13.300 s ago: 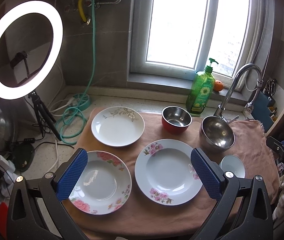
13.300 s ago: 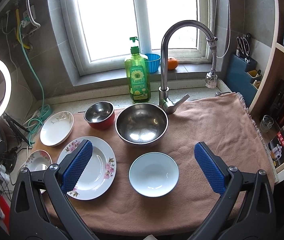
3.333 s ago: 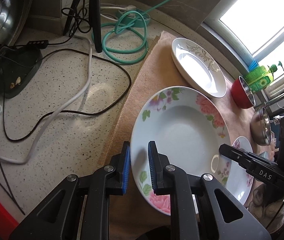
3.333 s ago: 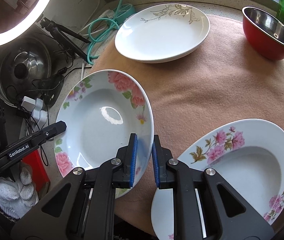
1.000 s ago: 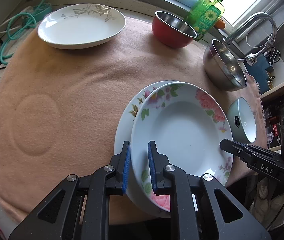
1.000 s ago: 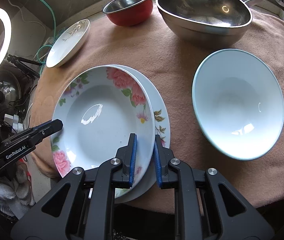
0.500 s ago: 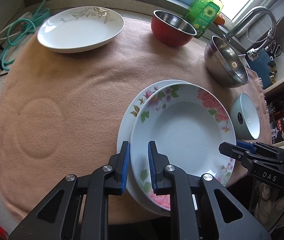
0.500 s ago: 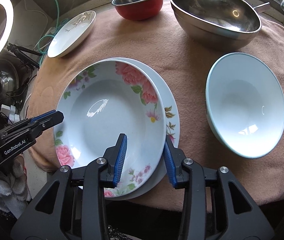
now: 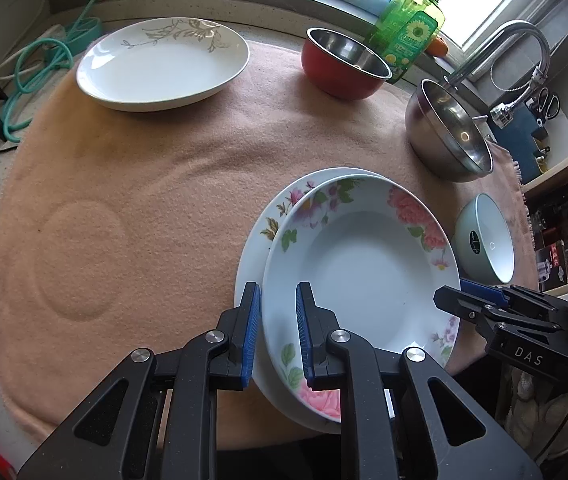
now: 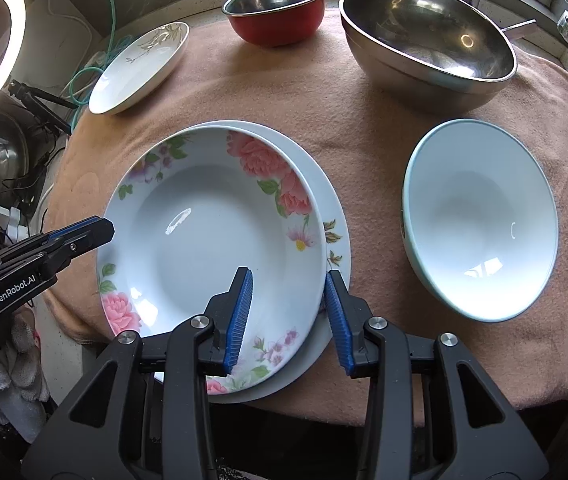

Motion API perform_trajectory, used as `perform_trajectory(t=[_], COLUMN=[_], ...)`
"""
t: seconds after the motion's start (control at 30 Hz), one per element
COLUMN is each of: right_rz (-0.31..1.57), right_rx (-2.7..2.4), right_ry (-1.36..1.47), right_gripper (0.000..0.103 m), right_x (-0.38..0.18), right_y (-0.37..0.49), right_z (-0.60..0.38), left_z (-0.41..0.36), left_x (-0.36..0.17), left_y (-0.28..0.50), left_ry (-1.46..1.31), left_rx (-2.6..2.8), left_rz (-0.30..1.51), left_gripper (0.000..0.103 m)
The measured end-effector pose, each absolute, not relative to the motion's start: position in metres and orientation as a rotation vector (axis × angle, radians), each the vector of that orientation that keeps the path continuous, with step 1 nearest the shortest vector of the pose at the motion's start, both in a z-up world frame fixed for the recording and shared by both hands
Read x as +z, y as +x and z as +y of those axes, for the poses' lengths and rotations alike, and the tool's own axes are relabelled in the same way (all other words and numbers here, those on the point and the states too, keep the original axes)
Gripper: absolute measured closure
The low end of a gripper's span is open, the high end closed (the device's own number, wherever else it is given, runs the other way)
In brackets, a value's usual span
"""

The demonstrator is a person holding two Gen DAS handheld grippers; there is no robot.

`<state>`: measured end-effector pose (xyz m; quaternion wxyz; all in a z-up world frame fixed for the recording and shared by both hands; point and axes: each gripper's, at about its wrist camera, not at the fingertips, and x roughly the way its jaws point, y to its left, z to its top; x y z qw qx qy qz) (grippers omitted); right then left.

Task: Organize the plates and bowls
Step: 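Lower the rose-pattern plate onto the pink-flower deep plate, then open the left tool and withdraw from the plate stack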

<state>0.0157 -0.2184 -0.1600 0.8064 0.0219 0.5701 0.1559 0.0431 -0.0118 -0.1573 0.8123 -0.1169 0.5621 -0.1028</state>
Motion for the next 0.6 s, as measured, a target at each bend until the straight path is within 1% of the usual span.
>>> perform_trajectory(t=[0.3,0.33,0.4,0.47,0.5,0.53,0.6], right_rz=[1.178,1.172,1.152,1.124,1.111,1.105,1.094], right_rx=[0.325,0.331,0.334,0.336,0.337,0.34,0.353], right_ry=[0.054,0.06,0.058,0.041,0.038,0.038,0.04], right_gripper=[0.063,0.063,0.063,0.063,0.063,0.063,0.06], right_x=[-0.149,-0.147,-0.142,-0.136,-0.133,-0.131,-0.127], right_y=[0.013,0.013,0.011,0.01,0.009,0.01,0.01], right_z=[-0.219,-0.219,-0.217,-0.212,-0.21,-0.208,-0.203], left_z=[-0.001,0.001,0.006,0.011,0.014,0.017,0.025], left_x=[-0.153,-0.152,-0.15,-0.148,-0.147,-0.147,-0.146], left_y=[0.04,0.04,0.039,0.039,0.038,0.038,0.036], left_ry=[-0.27,-0.274,-0.283,-0.283,-0.282,-0.284,-0.279], left_rx=[-0.21,-0.208,-0.204,-0.201,-0.203,-0.209,-0.197], left_rz=[1.18,1.177,1.17,1.165,1.162,1.163,1.161], left_gripper=[0.087,0.084,0.084,0.078,0.07,0.066,0.066])
